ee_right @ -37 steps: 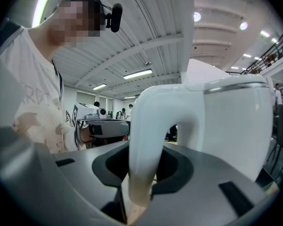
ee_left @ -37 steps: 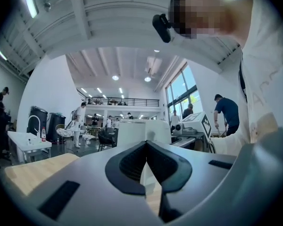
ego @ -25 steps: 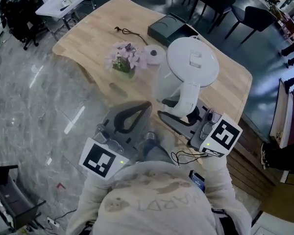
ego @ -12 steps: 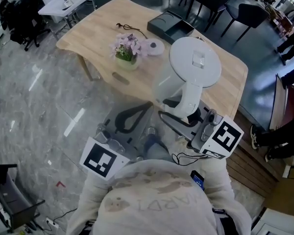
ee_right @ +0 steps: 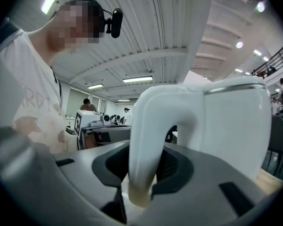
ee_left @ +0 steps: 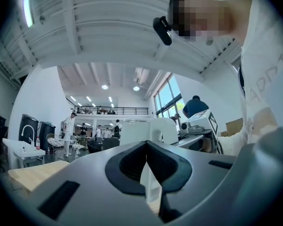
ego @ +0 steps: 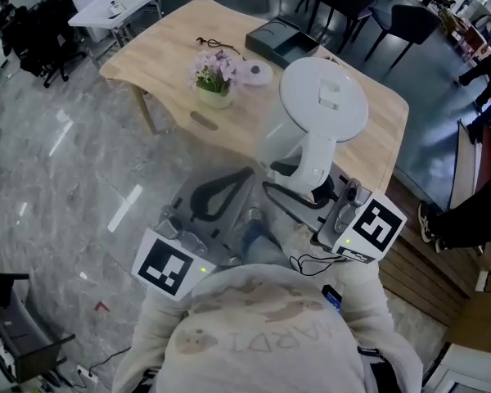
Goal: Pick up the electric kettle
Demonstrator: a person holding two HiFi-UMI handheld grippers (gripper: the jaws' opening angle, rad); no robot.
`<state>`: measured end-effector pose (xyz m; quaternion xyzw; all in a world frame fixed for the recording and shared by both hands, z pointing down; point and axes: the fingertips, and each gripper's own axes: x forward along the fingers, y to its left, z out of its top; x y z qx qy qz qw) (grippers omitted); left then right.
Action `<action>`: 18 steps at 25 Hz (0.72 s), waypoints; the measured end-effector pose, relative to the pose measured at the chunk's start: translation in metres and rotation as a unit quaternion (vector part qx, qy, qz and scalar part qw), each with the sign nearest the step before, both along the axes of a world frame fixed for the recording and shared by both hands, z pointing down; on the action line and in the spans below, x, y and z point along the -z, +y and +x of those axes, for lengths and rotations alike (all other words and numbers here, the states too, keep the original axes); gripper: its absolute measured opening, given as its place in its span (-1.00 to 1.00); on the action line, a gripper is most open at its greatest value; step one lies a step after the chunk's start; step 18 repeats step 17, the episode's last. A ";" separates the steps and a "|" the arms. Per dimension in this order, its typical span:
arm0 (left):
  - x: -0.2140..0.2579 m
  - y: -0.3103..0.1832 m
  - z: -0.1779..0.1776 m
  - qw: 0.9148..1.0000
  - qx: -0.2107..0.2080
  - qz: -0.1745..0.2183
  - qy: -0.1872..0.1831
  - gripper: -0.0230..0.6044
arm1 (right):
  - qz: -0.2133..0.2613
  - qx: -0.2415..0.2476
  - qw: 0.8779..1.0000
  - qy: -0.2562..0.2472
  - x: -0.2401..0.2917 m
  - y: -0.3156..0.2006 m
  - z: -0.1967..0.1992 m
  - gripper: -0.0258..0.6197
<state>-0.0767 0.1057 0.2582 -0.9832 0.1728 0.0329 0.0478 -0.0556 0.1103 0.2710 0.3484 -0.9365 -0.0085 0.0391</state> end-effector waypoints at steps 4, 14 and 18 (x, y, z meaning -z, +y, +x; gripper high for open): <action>0.007 0.005 -0.002 1.000 -0.004 0.007 0.005 -0.89 | 0.002 0.000 1.000 0.006 0.004 0.005 -0.004 -0.57; 0.012 0.007 -0.003 1.000 -0.006 0.011 0.010 -0.89 | 0.008 0.000 1.000 0.009 0.011 0.009 -0.008 -0.57; 0.016 0.011 -0.005 1.000 -0.005 0.014 0.012 -0.89 | 0.008 0.001 1.000 0.010 0.013 0.014 -0.010 -0.57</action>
